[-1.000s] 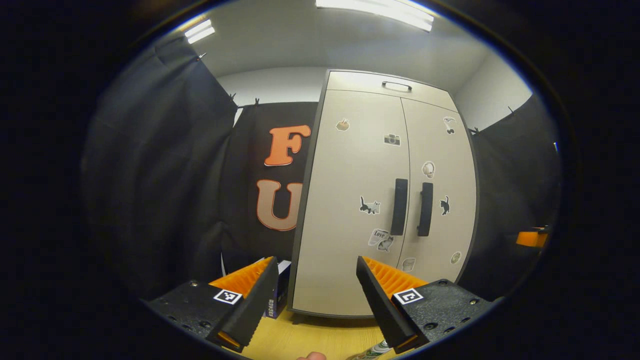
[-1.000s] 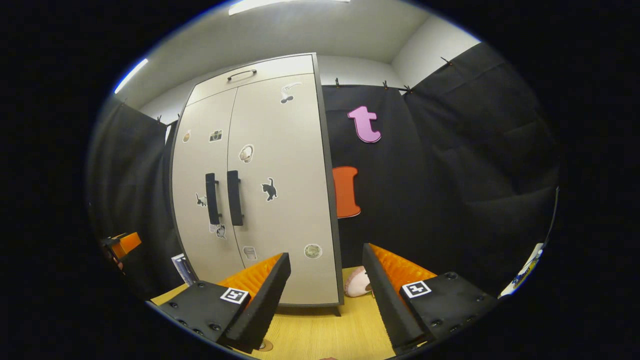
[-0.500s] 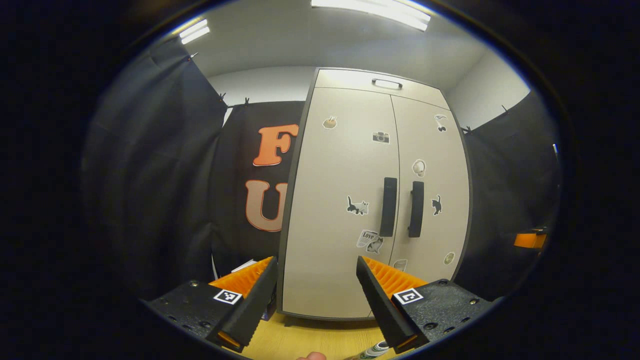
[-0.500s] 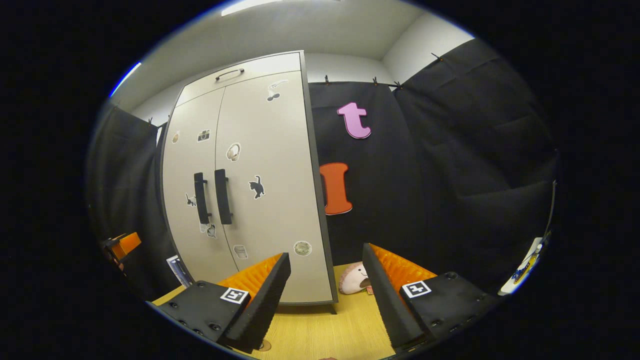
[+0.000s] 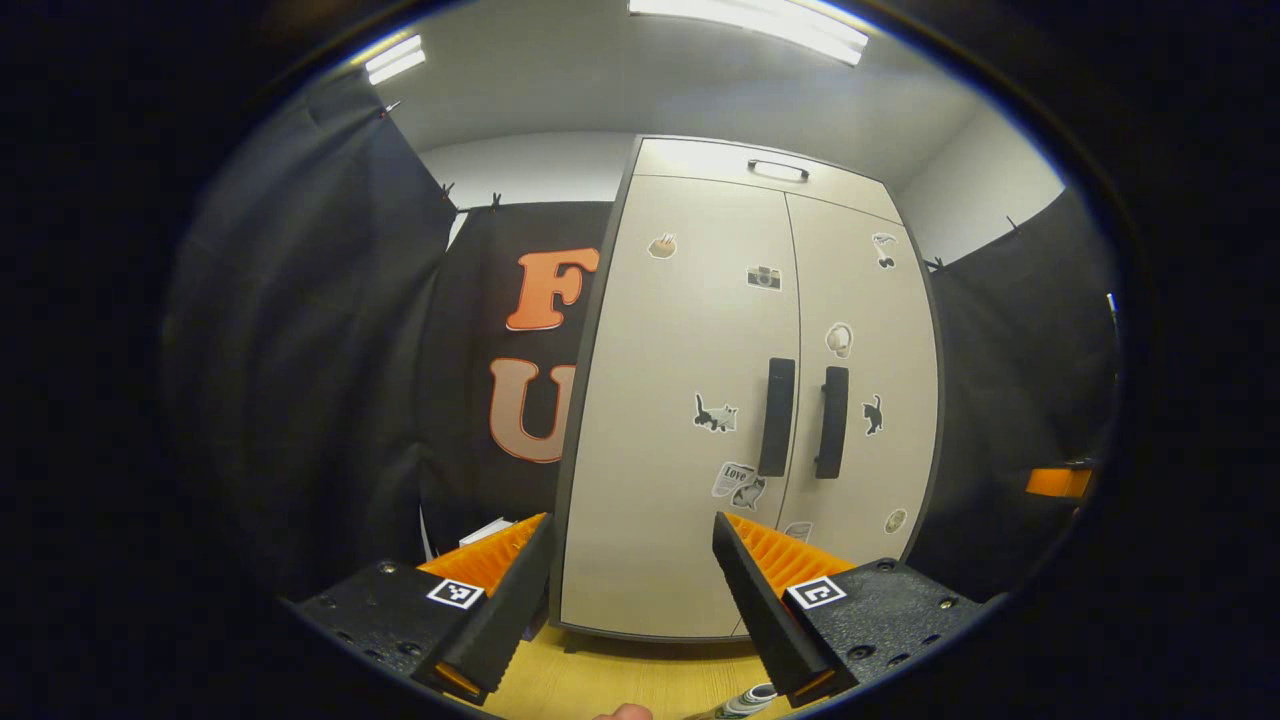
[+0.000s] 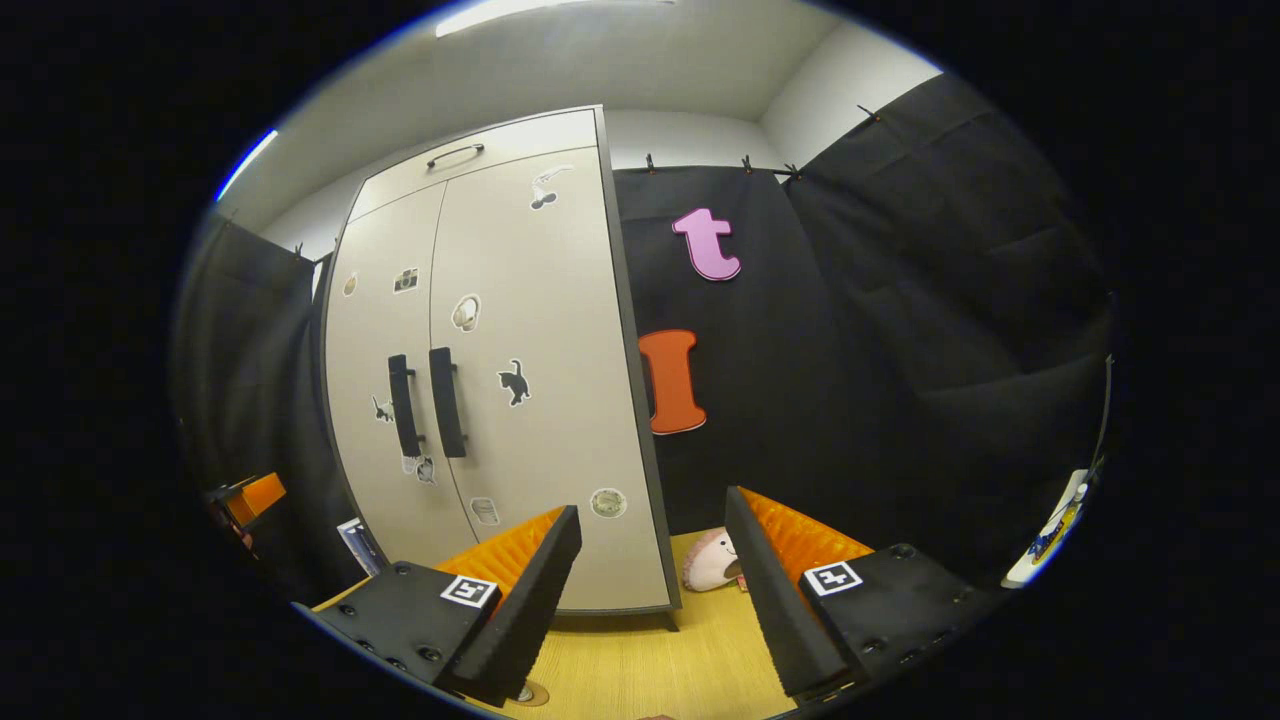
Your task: Grasp the bottle in the cabinet with the left hand and place it on the coaster, then close the right door with the right hand and the left door with the left hand.
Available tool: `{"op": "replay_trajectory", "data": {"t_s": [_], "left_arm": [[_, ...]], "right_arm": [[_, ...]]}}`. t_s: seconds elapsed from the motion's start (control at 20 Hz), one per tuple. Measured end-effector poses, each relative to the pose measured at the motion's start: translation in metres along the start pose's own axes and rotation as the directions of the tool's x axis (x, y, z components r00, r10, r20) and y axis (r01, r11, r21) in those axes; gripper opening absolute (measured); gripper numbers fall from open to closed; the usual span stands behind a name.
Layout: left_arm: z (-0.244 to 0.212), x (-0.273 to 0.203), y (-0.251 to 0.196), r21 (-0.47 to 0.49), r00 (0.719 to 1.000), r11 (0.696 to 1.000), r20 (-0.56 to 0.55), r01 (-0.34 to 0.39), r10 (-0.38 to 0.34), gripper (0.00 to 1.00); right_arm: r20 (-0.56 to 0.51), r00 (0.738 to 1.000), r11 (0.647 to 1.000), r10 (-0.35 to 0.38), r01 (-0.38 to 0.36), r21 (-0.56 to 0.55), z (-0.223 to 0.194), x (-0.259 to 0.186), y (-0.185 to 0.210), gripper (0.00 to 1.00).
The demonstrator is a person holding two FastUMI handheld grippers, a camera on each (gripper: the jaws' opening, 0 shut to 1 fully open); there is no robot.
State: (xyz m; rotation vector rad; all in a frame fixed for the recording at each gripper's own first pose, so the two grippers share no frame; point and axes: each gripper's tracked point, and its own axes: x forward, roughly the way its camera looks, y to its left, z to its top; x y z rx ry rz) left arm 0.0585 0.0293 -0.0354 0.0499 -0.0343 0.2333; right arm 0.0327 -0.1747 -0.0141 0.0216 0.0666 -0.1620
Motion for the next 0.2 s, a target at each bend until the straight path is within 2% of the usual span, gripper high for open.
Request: {"op": "replay_trajectory", "data": {"t_s": [0.2], "left_arm": [[0.0019, -0.0022, 0.0022, -0.006, 1.000, 1.000, 0.005, -0.003, 0.003, 0.95]], "right_arm": [[-0.004, 1.000, 1.000, 0.003, -0.003, 0.008, -0.0006, -0.0004, 0.0013, 0.96]]}}
